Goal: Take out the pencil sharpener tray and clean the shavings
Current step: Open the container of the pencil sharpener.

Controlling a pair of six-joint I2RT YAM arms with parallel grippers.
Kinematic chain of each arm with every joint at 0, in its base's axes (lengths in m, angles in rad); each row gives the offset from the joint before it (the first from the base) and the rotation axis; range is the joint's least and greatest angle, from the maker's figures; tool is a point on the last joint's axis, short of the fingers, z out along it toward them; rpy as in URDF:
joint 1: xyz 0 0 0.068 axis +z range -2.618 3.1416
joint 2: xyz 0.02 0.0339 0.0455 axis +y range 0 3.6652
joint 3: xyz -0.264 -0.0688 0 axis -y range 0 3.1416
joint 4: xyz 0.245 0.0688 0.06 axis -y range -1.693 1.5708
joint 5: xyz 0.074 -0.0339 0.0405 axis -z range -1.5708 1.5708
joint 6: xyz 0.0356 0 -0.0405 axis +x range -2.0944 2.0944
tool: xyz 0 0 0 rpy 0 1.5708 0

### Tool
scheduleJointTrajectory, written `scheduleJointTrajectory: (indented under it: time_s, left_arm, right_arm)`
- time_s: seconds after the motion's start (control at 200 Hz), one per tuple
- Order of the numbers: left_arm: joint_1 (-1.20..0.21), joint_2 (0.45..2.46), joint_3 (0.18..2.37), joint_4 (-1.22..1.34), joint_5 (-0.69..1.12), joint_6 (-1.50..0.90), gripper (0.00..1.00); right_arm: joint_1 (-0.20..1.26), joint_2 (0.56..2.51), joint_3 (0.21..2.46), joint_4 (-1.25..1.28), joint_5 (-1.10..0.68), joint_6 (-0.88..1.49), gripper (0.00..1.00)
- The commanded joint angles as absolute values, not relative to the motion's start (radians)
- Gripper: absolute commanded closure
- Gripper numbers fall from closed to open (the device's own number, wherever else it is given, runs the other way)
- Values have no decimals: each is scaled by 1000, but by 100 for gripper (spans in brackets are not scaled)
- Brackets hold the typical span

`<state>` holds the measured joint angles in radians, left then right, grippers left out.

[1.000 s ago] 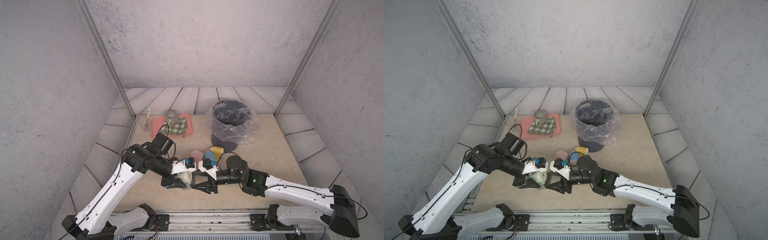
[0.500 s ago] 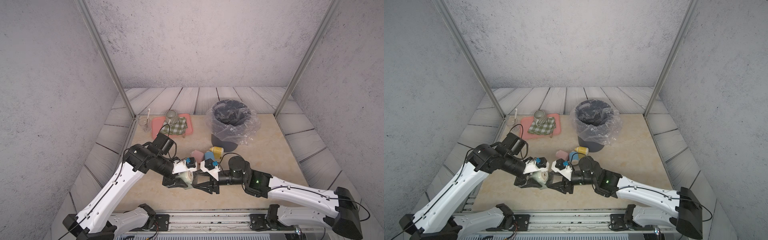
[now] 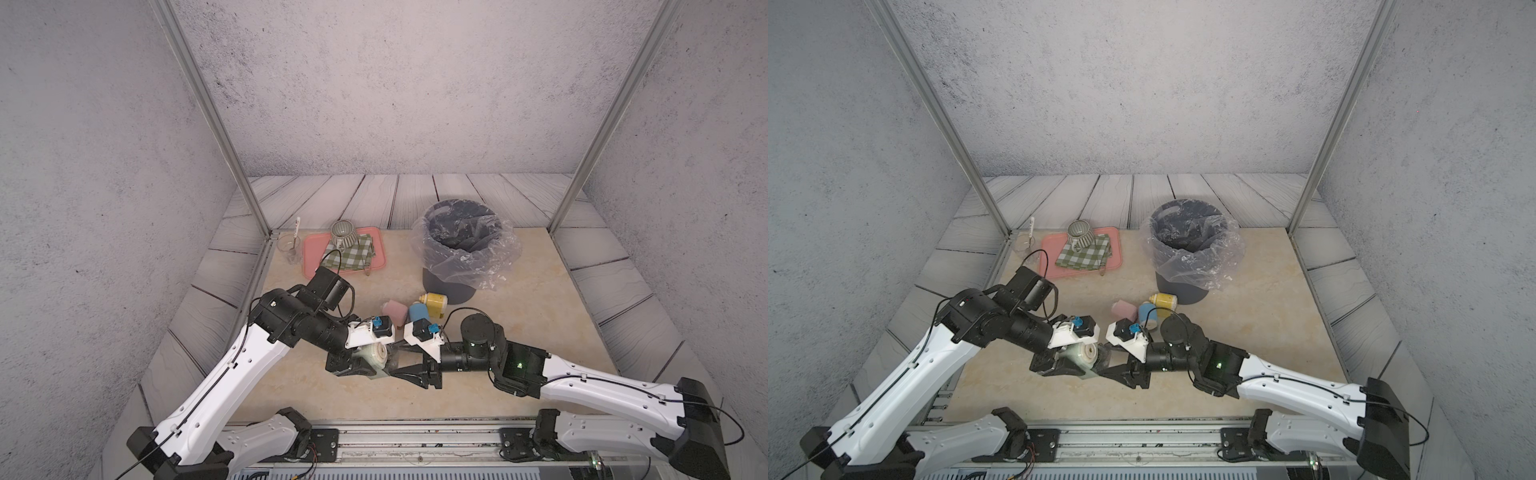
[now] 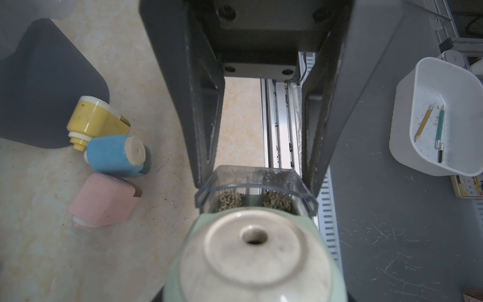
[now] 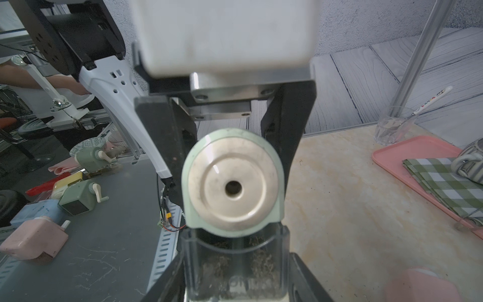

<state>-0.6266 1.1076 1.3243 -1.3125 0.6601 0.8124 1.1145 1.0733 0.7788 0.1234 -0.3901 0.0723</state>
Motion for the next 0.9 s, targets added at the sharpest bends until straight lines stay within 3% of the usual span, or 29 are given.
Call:
scheduleJointTrajectory:
  time_s: [0.0,0.891]
  left_arm:
    - [-628,1101,1310,-1370,625,807,100]
    - [-602,1092,1349,-1418,584,830,100]
  right_arm:
    - [1109,1030,765,144,-337,64,100]
    - [1098,986,730,146,-337,57,100]
